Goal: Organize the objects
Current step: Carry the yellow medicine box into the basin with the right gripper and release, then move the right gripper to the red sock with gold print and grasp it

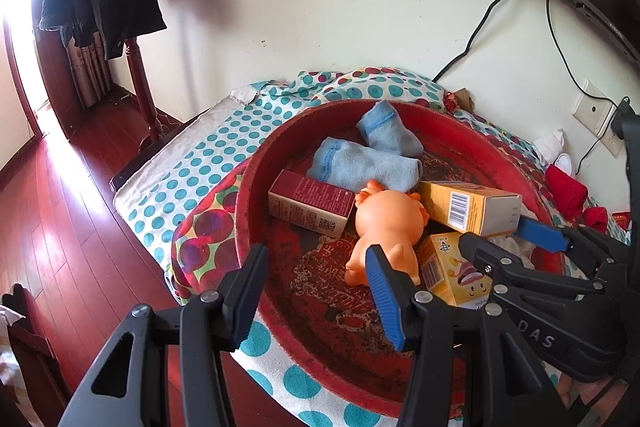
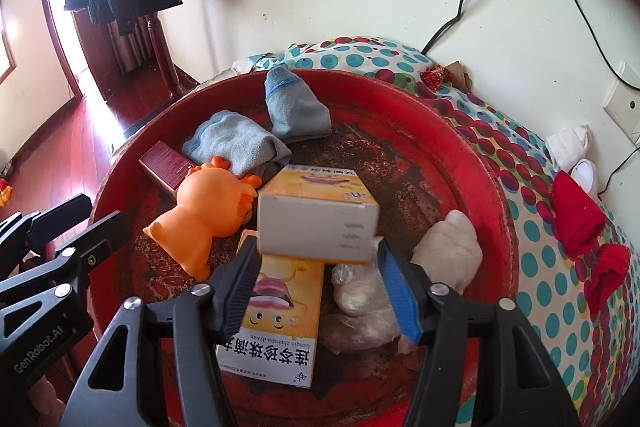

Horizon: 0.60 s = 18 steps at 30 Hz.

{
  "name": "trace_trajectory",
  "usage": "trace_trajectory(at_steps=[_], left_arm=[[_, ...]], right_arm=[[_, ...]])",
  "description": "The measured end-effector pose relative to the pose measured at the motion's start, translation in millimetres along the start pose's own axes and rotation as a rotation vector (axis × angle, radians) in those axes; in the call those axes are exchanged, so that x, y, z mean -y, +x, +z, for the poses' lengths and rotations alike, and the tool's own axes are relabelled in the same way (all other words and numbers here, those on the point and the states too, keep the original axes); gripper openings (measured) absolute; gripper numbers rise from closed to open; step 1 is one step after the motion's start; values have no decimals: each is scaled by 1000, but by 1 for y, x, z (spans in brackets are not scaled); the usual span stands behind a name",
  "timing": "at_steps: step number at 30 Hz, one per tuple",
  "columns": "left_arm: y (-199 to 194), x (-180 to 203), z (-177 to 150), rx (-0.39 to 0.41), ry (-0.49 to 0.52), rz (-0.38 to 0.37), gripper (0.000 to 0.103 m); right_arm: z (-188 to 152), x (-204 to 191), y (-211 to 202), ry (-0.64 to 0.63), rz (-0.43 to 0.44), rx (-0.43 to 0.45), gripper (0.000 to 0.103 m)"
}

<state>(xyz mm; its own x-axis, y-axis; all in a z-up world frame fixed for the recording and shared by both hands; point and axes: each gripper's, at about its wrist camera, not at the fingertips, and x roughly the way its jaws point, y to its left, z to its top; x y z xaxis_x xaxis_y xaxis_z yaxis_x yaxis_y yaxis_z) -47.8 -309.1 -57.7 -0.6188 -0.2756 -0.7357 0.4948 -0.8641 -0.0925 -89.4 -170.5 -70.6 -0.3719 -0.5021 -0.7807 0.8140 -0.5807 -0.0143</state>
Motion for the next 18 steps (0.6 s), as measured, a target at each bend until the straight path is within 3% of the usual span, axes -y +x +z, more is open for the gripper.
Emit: trace_trajectory(at_steps=[9,18], left_arm=[[0,8,-3,-5,34,4,52],[1,16,-5,-10,74,8,52]], right_arm=[[-12,37,-29,48,-34,43,67],[-49,137,-36,190,-189,12,68]])
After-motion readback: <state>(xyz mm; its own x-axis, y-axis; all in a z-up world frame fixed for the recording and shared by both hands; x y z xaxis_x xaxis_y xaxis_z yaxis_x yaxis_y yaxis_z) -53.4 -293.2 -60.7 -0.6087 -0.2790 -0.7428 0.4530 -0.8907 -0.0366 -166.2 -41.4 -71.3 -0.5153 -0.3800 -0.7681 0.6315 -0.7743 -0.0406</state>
